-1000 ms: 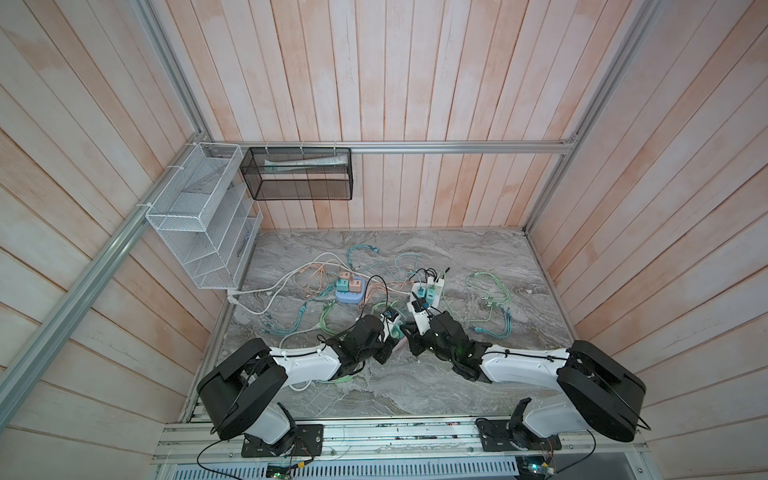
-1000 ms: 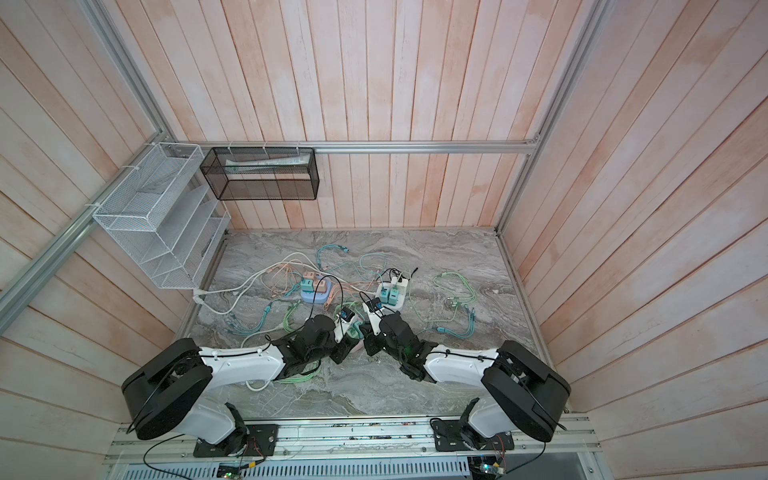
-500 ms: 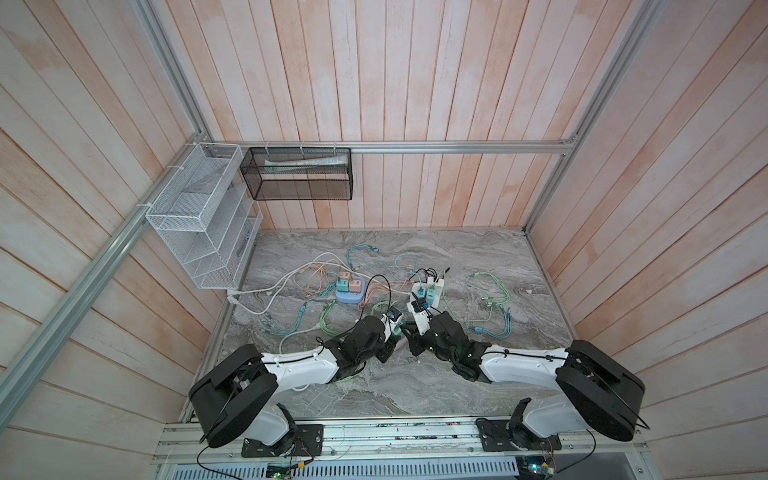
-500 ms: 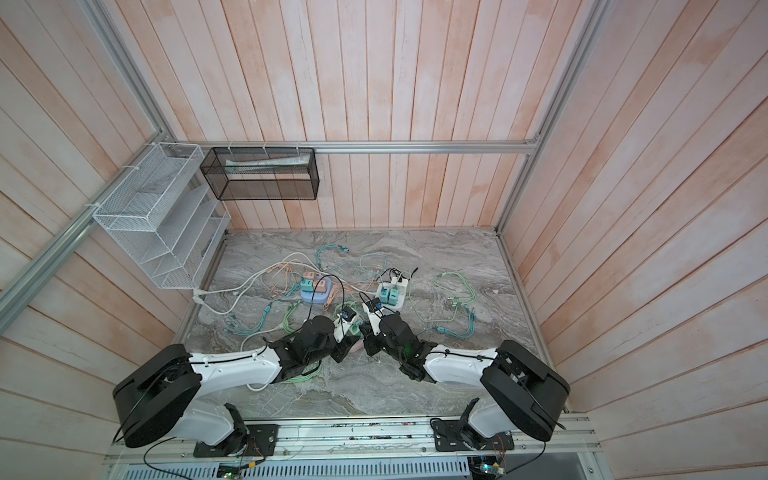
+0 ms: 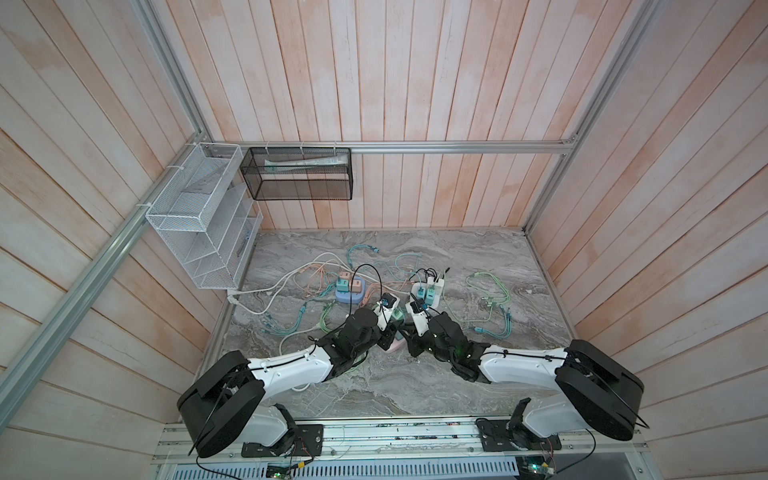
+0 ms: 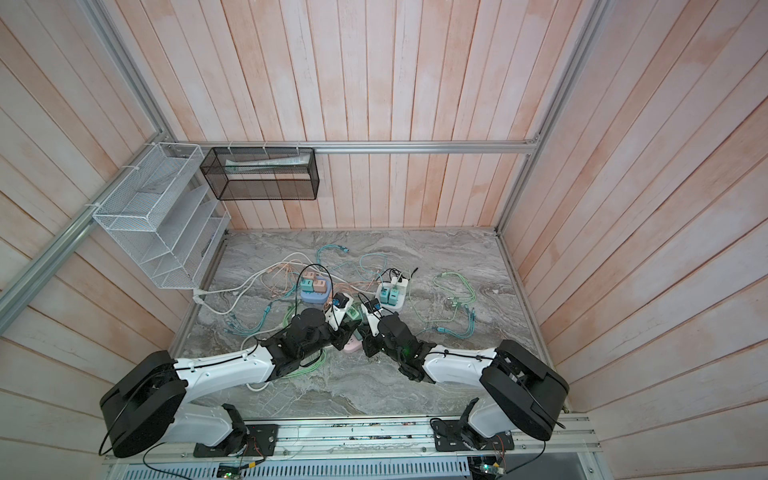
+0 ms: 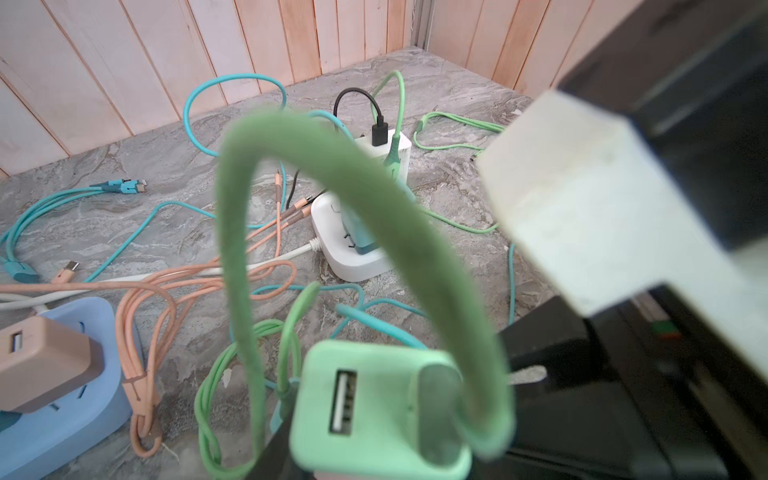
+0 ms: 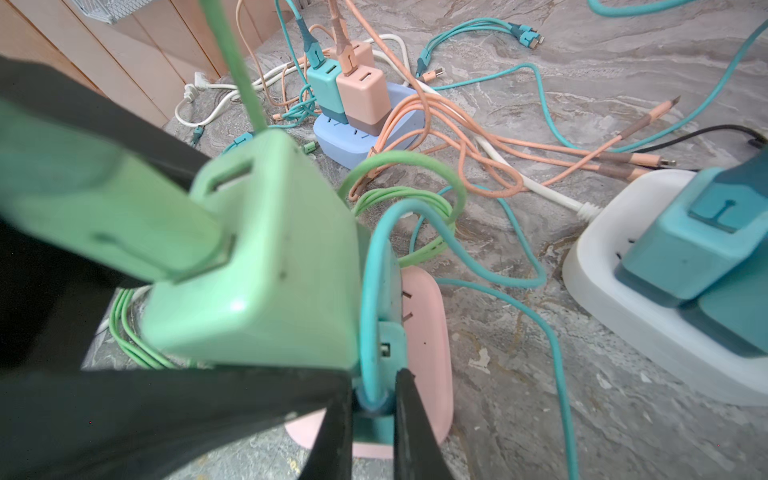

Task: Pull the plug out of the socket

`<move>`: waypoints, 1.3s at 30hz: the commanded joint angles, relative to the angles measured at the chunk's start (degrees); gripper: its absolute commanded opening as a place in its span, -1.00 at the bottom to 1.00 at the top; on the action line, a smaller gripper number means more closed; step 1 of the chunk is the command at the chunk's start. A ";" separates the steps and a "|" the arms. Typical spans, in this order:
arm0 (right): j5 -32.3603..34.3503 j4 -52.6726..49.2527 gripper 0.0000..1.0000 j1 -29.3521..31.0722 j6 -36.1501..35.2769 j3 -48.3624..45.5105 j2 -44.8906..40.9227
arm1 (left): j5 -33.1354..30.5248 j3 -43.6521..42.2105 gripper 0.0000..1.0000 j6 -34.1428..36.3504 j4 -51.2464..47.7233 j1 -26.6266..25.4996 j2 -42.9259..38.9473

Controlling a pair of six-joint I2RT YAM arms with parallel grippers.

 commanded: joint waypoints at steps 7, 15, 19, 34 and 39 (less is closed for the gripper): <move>-1.14 -15.27 -0.76 1.06 3.99 -2.80 3.61 | 2.49 -4.09 -0.79 -6.47 -1.72 3.43 -4.40; 2.15 -16.31 -0.75 0.84 5.40 -2.80 3.61 | -0.30 -8.34 -0.79 -12.66 -5.19 3.71 -9.18; 3.12 -16.40 -0.73 0.27 6.24 -2.74 3.35 | -3.02 -9.66 -0.76 -16.60 -7.52 3.97 -11.09; 3.49 -16.54 -0.68 -0.21 5.19 -1.96 1.84 | -2.62 -11.22 -0.63 -24.32 -10.38 9.47 -10.72; 1.78 -14.42 -0.63 -0.18 3.83 -2.14 0.78 | -1.68 -12.56 -0.42 -25.58 -9.22 9.49 -9.41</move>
